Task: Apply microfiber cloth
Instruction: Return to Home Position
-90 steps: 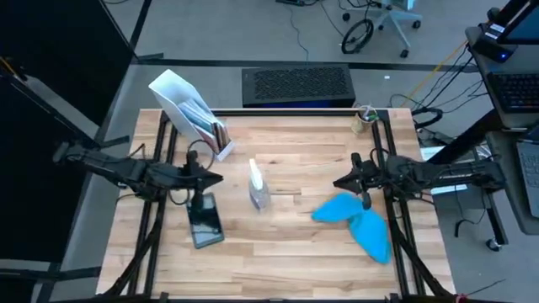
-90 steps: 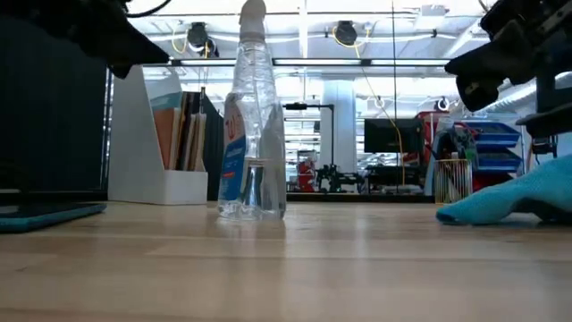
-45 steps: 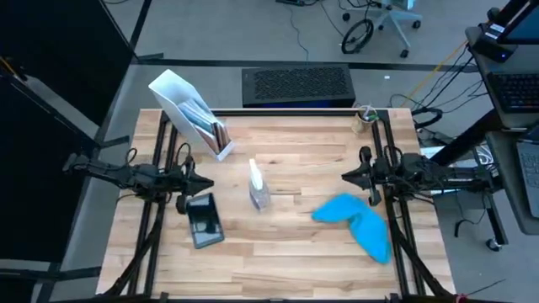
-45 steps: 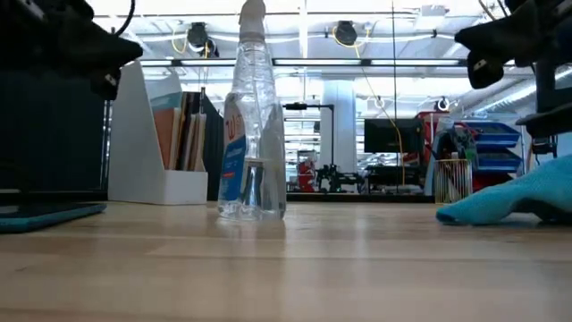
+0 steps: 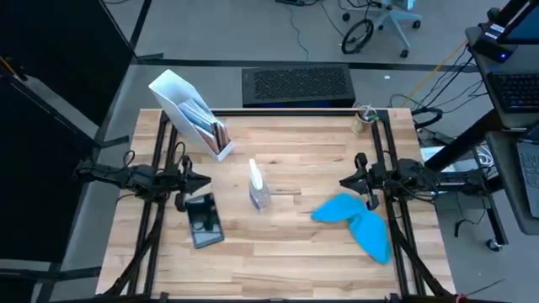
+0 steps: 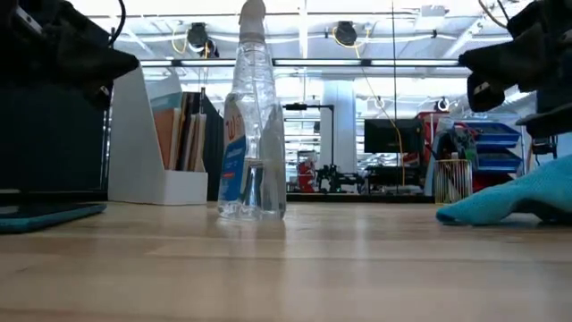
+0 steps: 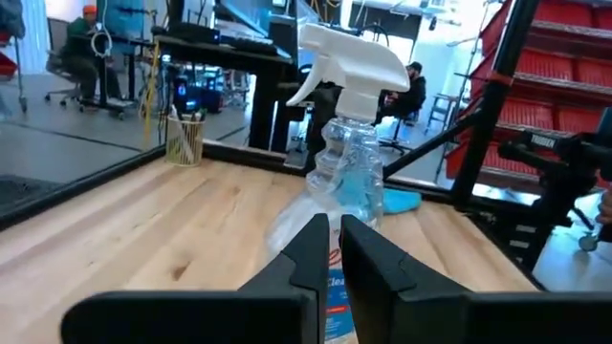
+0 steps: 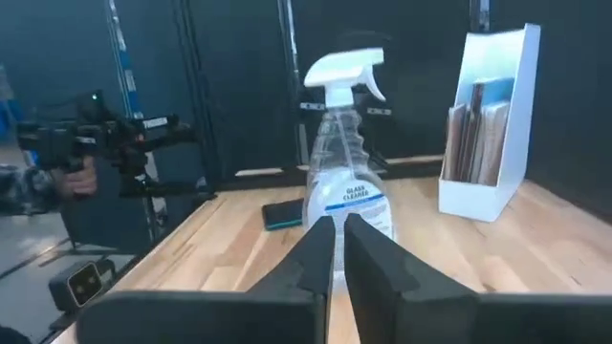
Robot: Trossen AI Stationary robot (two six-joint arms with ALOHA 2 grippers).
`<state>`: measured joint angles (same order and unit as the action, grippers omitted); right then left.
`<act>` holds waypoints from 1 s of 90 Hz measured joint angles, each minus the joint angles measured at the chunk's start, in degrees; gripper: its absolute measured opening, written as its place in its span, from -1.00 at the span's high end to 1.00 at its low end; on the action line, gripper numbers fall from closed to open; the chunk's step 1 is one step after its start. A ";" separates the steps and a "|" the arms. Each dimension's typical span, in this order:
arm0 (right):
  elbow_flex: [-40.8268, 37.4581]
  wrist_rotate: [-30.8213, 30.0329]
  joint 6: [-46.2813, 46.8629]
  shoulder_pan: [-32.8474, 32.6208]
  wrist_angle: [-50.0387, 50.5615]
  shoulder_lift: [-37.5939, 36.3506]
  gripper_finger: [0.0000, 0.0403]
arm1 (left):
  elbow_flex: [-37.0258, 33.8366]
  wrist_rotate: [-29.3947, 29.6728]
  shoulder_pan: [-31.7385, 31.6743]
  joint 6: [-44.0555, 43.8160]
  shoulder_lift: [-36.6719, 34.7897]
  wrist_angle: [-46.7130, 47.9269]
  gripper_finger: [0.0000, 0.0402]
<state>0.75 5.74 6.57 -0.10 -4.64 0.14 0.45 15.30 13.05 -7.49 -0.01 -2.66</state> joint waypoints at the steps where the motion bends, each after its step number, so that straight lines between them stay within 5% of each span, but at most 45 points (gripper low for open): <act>1: 0.00 -0.10 -0.16 0.00 0.12 0.00 0.96 | 0.00 0.01 0.01 0.26 0.00 0.00 0.92; 20: 0.00 -8.83 0.46 0.00 3.31 0.24 0.96 | 0.00 0.01 0.03 1.95 0.12 0.00 0.92; 90: 0.00 -8.67 0.23 0.00 3.26 0.26 0.96 | -0.02 0.01 0.05 1.93 0.13 -0.01 0.92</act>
<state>0.75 -2.93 6.80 -0.10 -1.39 0.40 0.43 15.31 13.10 -5.56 0.12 -2.66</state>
